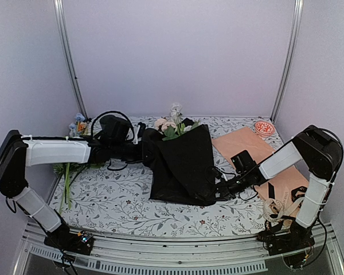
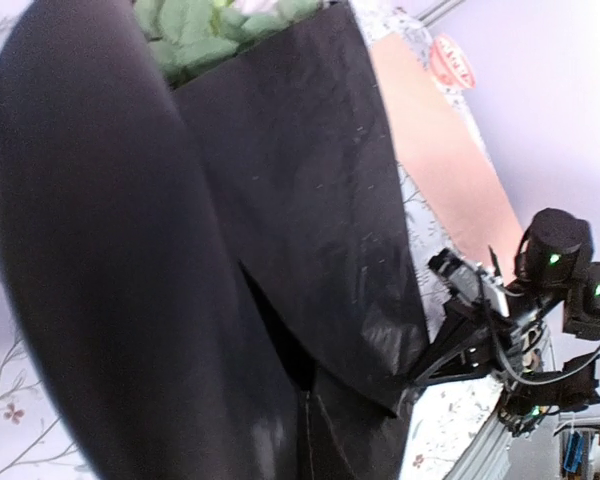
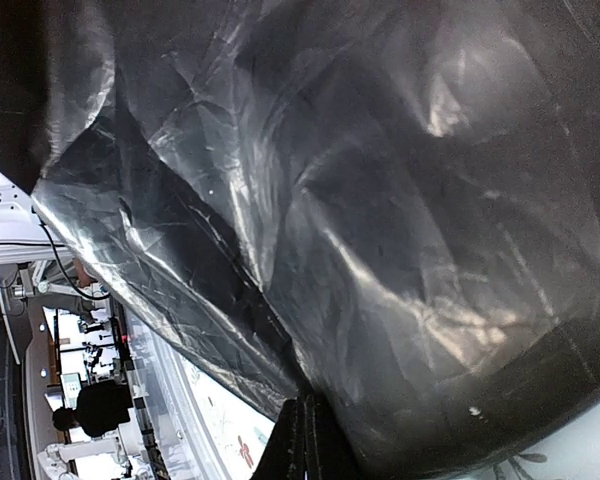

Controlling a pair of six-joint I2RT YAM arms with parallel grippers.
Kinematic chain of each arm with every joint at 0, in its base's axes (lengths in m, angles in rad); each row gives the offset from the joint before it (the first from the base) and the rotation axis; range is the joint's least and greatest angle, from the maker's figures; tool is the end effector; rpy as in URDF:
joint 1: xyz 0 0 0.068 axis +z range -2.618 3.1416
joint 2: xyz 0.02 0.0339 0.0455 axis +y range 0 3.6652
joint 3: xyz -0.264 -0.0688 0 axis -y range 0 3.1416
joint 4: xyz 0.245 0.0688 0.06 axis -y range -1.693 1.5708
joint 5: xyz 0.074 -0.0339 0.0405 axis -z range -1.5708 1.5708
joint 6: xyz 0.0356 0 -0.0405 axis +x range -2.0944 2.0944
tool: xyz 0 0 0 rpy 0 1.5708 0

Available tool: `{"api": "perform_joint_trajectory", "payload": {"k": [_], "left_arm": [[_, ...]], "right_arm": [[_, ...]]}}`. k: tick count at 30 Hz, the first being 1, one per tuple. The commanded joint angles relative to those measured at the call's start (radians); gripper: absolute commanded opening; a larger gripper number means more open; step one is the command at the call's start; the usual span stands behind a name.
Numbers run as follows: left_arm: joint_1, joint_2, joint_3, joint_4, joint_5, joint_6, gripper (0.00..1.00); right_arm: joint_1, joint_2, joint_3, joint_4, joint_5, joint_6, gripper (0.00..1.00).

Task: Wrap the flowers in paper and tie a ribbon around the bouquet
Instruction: Pick up the two-thirds-folded wrapping paper from the center of the board, then fold the 2/3-folded wrapping paper at the center of the board.

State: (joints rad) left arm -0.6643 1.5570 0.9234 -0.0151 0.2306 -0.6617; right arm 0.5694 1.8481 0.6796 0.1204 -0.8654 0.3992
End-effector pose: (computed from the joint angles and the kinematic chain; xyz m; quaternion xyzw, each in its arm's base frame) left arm 0.2595 -0.2135 0.2151 0.0523 0.8896 -0.3532 0.2849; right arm 0.2312 0.1802 0.0813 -0.1825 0.8646 0.4677 0.0190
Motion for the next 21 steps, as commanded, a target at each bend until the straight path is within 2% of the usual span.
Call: {"api": "perform_joint_trajectory", "payload": {"k": [1,9,21], "left_arm": [[-0.041,0.075,0.133,-0.084,-0.008,0.039,0.0],[-0.088,0.24,0.419,-0.1,0.067,0.054,0.0],[-0.14,0.62,0.778,-0.143,0.151,0.044,0.0]], "right_arm": [[0.006,0.074,-0.033,-0.161,0.212,-0.025,0.0],[0.01,0.072,-0.014,-0.192,0.237,-0.035,0.0],[0.025,0.079,0.004,-0.208,0.239,-0.042,0.0]]}}
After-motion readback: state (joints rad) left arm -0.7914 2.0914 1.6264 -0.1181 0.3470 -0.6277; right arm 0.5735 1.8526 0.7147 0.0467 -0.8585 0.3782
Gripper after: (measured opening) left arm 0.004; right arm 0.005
